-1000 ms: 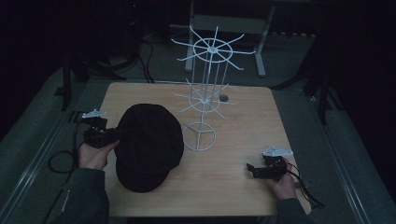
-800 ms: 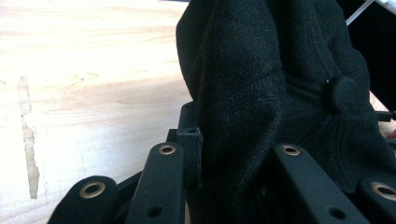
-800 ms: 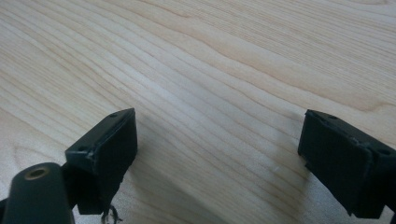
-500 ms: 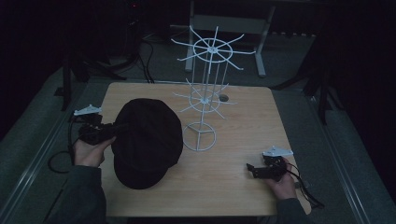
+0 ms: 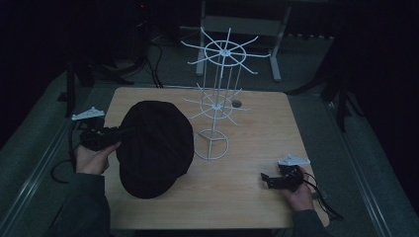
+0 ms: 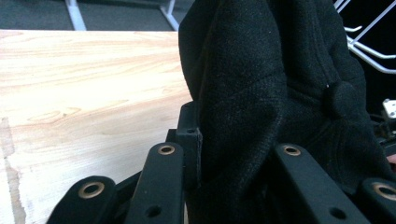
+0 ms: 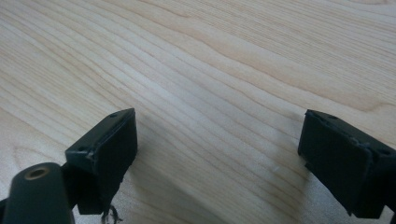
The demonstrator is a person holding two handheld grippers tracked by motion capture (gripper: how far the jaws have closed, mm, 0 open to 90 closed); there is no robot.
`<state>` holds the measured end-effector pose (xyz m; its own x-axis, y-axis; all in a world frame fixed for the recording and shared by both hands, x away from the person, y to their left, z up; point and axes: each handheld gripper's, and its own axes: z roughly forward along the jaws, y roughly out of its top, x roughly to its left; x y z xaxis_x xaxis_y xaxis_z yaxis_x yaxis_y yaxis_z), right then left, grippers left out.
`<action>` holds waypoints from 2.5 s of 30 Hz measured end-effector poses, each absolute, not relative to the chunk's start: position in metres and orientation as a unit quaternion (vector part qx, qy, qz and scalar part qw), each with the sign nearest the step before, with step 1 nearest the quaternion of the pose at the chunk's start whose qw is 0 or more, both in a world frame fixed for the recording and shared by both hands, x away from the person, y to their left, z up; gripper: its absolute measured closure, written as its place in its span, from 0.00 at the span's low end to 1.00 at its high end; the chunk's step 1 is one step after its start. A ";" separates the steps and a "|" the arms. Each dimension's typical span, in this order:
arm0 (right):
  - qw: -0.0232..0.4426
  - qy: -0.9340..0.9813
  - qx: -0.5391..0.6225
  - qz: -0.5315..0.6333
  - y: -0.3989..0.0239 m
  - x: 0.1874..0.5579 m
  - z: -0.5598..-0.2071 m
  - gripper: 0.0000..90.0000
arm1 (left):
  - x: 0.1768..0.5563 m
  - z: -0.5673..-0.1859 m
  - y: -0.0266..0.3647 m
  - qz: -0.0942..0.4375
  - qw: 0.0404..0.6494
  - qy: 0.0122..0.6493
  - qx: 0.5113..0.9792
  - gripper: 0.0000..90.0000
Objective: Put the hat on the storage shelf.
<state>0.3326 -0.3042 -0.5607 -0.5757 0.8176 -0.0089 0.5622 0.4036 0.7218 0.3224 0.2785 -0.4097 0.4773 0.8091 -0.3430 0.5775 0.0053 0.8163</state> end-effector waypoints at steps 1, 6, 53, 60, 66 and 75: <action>0.184 0.817 0.422 0.346 -0.304 0.333 -0.561 0.13 | 0.322 -0.409 0.279 0.114 0.508 0.498 0.694 0.82; 0.184 0.817 0.423 0.346 -0.304 0.333 -0.561 0.13 | 0.322 -0.408 0.282 0.112 0.516 0.499 0.687 0.82; 0.184 0.817 0.422 0.346 -0.304 0.333 -0.561 0.13 | 0.323 -0.381 0.295 0.095 0.604 0.461 0.643 0.82; 0.184 0.817 0.422 0.346 -0.304 0.333 -0.561 0.13 | 0.324 -0.376 0.295 0.096 0.609 0.453 0.644 0.82; 0.184 0.817 0.422 0.346 -0.304 0.333 -0.561 0.13 | 0.323 -0.371 0.296 0.097 0.615 0.448 0.642 0.82; 0.184 0.817 0.422 0.346 -0.304 0.333 -0.561 0.13 | 0.325 -0.364 0.296 0.097 0.622 0.441 0.640 0.82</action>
<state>0.3326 -0.3043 -0.5605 -0.5758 0.8175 -0.0081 0.5630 0.4037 0.7211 0.3246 0.2956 -0.3636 0.5926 0.6852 -0.4235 0.4430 0.1618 0.8818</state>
